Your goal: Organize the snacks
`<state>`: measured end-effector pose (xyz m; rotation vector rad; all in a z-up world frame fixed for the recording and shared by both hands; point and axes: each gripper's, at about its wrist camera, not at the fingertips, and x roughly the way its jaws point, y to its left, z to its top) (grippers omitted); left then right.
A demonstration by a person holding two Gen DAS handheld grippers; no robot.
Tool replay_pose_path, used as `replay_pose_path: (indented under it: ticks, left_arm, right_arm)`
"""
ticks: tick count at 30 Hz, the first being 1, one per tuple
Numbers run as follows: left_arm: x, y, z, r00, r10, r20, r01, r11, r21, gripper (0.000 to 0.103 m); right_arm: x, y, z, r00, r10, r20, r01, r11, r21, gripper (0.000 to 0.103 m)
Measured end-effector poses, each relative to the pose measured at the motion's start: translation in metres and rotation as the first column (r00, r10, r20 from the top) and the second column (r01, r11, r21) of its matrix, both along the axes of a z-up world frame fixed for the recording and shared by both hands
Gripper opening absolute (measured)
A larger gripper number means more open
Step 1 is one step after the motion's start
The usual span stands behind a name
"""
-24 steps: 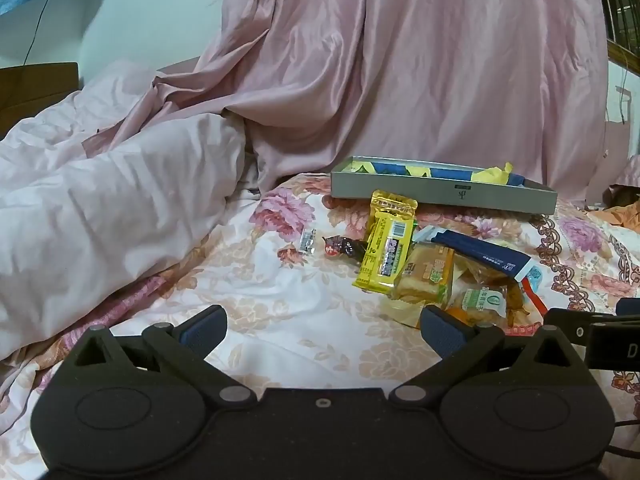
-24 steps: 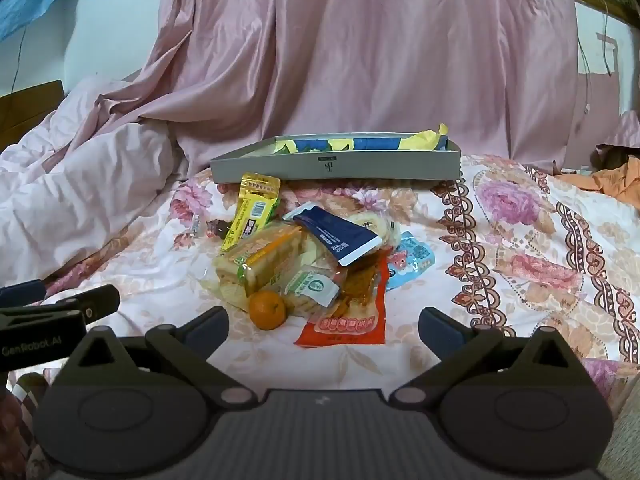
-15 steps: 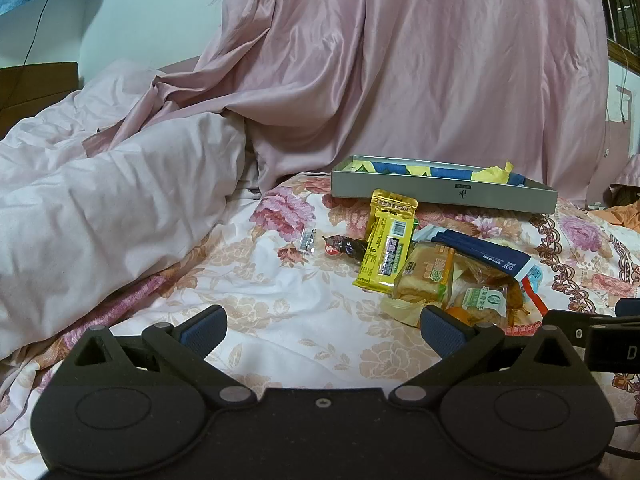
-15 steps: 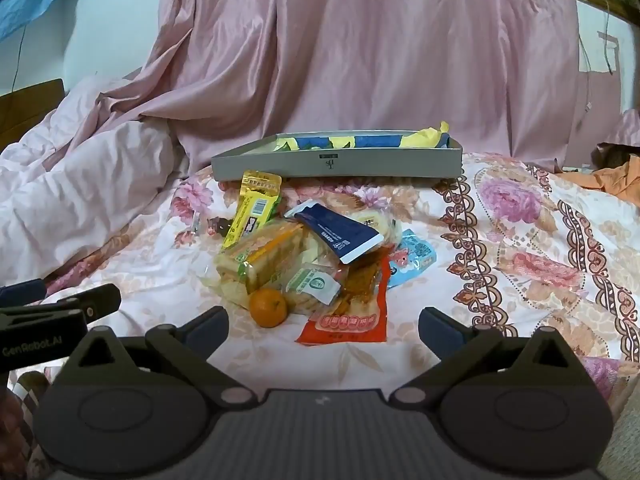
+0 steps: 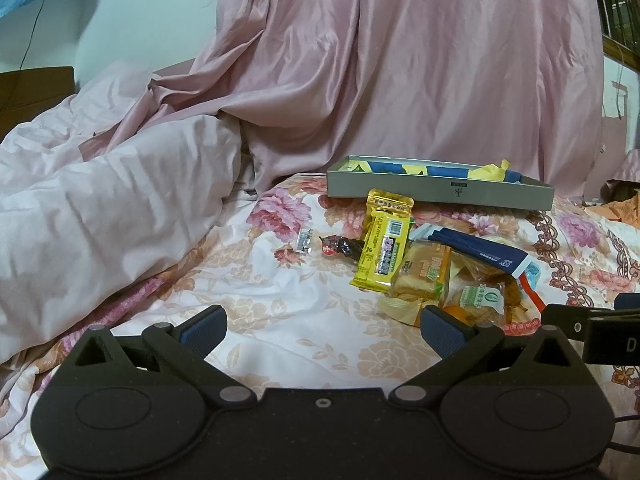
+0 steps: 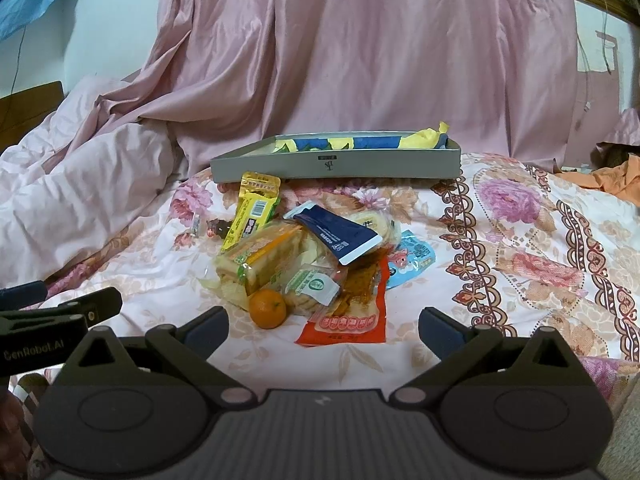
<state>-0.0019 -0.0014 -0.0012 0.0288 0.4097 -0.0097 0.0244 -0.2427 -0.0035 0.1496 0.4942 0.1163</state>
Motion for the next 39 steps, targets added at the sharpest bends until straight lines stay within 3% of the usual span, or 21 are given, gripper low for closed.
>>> replay_pose_path:
  ticks: [28,39]
  left_arm:
    - [0.002,-0.002,-0.001,1.000,-0.005,-0.006,0.005,1.000,0.003,0.102]
    - [0.022,0.001,0.008,0.997,-0.058,-0.048,0.053,0.994,-0.099,0.102]
  right_arm:
    - [0.000,-0.002,0.001,1.000,-0.014,-0.001,0.014,1.000,0.010,0.103]
    - [0.005,-0.009,0.013,0.999,-0.018,0.035,0.016,0.999,0.052,0.103]
